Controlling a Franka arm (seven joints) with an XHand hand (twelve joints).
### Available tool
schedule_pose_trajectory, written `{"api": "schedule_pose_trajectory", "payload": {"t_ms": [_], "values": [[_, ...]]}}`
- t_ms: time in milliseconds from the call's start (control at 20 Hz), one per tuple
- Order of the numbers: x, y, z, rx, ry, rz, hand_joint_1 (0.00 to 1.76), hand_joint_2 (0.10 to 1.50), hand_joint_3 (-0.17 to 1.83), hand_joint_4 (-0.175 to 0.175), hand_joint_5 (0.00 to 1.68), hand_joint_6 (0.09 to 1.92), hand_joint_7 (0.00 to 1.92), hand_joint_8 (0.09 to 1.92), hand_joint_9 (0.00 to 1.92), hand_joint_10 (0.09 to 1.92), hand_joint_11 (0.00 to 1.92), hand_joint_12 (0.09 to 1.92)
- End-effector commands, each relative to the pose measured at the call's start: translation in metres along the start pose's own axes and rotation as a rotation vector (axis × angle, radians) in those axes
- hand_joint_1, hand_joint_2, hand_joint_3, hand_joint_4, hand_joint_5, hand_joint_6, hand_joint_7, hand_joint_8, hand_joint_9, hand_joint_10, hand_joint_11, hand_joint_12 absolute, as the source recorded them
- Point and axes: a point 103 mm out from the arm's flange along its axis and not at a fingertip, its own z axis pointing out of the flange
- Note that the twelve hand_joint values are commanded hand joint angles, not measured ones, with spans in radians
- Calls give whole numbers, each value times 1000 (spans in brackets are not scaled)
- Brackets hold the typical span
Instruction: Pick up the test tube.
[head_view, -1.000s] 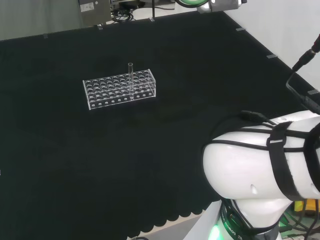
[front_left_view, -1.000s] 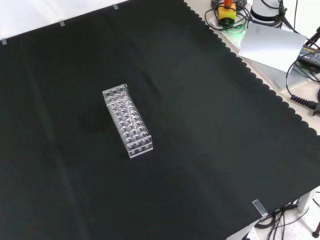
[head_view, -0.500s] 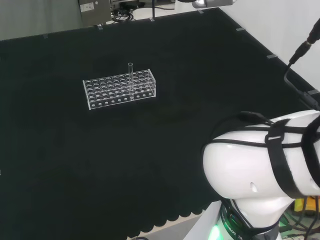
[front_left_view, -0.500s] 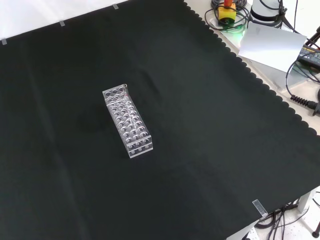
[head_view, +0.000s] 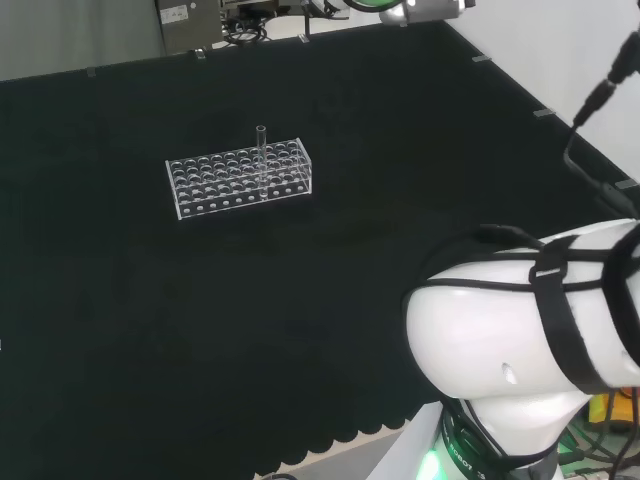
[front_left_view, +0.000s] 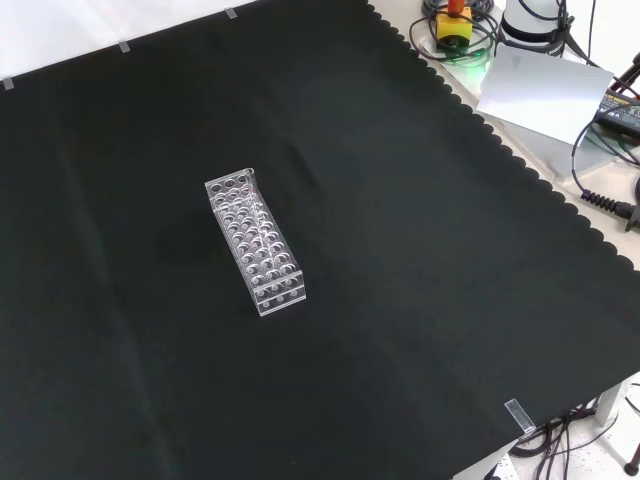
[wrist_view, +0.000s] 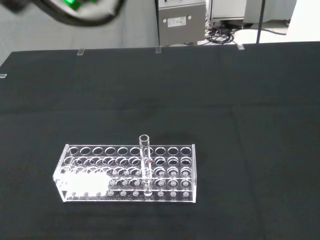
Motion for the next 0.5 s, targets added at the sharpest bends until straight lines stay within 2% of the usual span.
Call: {"api": "schedule_pose_trajectory", "payload": {"t_ms": [50, 500], "values": [[18, 67, 38, 84, 22, -28, 899, 657, 568, -82, 446, 87, 411, 856, 353, 895, 154, 1563], [44, 114, 86, 178, -6, -93, 920, 642, 609, -87, 486, 87, 465, 856, 407, 875, 189, 1550]]}}
